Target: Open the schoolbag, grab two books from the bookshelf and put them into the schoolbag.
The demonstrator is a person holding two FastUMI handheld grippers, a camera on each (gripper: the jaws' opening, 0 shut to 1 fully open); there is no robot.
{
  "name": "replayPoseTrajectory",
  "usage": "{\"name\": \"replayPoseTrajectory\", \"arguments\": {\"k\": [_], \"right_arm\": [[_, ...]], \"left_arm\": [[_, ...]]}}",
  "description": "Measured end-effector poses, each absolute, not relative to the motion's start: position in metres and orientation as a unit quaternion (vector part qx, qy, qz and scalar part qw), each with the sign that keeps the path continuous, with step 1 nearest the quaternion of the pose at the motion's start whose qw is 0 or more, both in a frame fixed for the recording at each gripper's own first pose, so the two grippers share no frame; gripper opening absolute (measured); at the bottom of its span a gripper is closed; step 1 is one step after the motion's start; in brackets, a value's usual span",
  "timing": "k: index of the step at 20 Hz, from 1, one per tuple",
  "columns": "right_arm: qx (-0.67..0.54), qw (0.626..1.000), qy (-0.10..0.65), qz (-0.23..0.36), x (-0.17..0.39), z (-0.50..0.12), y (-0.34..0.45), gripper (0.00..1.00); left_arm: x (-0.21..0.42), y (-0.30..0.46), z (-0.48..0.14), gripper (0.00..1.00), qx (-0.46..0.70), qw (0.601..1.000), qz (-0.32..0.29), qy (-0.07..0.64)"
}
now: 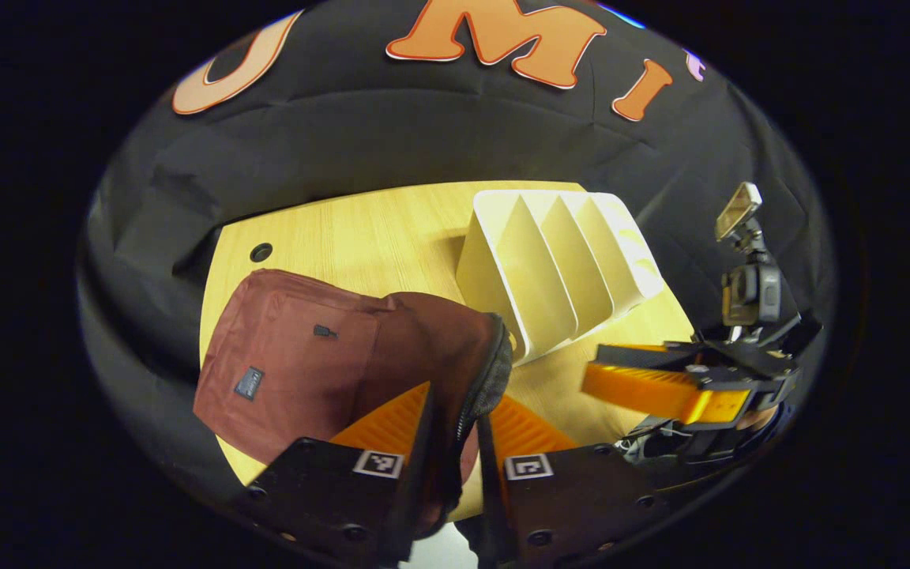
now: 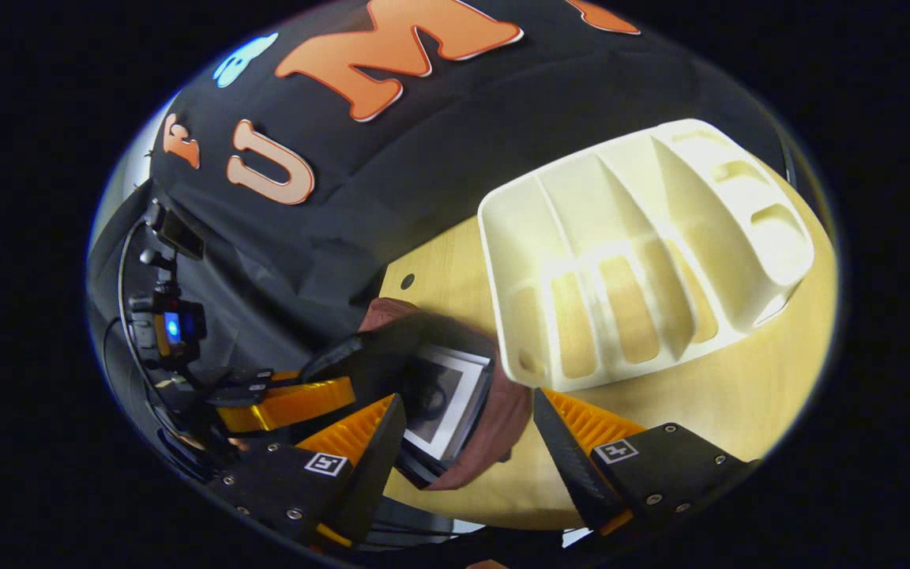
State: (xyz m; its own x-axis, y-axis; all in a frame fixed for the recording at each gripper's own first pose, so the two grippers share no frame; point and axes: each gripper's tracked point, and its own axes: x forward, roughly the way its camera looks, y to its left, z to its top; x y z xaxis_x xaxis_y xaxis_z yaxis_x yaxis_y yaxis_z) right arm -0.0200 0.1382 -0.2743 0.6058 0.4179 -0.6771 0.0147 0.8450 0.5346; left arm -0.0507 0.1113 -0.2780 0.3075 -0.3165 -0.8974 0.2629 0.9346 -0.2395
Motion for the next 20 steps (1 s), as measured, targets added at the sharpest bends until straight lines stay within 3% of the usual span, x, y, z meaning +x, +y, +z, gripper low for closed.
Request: {"name": "replayPoseTrajectory", "arguments": {"k": [1, 2, 3, 6, 9, 12, 16, 20], "right_arm": [[0.236, 0.867, 0.42, 0.126, -0.023, -0.268, 0.121, 0.97], [0.218, 0.875, 0.413, 0.129, -0.025, -0.265, 0.102, 0.97], [0.203, 0.88, 0.411, 0.127, -0.029, -0.262, 0.084, 0.97], [0.186, 0.892, 0.394, 0.119, -0.035, -0.246, 0.041, 0.97], [0.157, 0.914, 0.355, 0.12, -0.033, -0.221, 0.013, 0.97], [0.123, 0.934, 0.319, 0.107, -0.024, -0.197, -0.009, 0.97], [0.084, 0.966, 0.232, 0.082, -0.017, -0.146, -0.038, 0.97], [0.025, 0.984, 0.165, 0.058, -0.016, -0.105, -0.051, 0.97]], "left_arm": [[-0.059, 0.1, -0.282, 0.51, -0.035, 0.809, -0.17, 0.561], [-0.065, 0.089, -0.285, 0.58, -0.04, 0.812, -0.156, 0.56], [-0.07, 0.076, -0.288, 0.71, -0.044, 0.815, -0.144, 0.559], [-0.08, 0.038, -0.281, 0.75, -0.058, 0.834, -0.129, 0.533], [-0.079, 0.004, -0.258, 0.93, -0.028, 0.864, -0.118, 0.489], [-0.065, -0.024, -0.222, 0.93, -0.012, 0.901, -0.099, 0.423], [-0.044, -0.038, -0.153, 0.92, 0.02, 0.956, -0.076, 0.283], [-0.039, -0.042, -0.124, 0.91, 0.031, 0.978, -0.06, 0.197]]}}
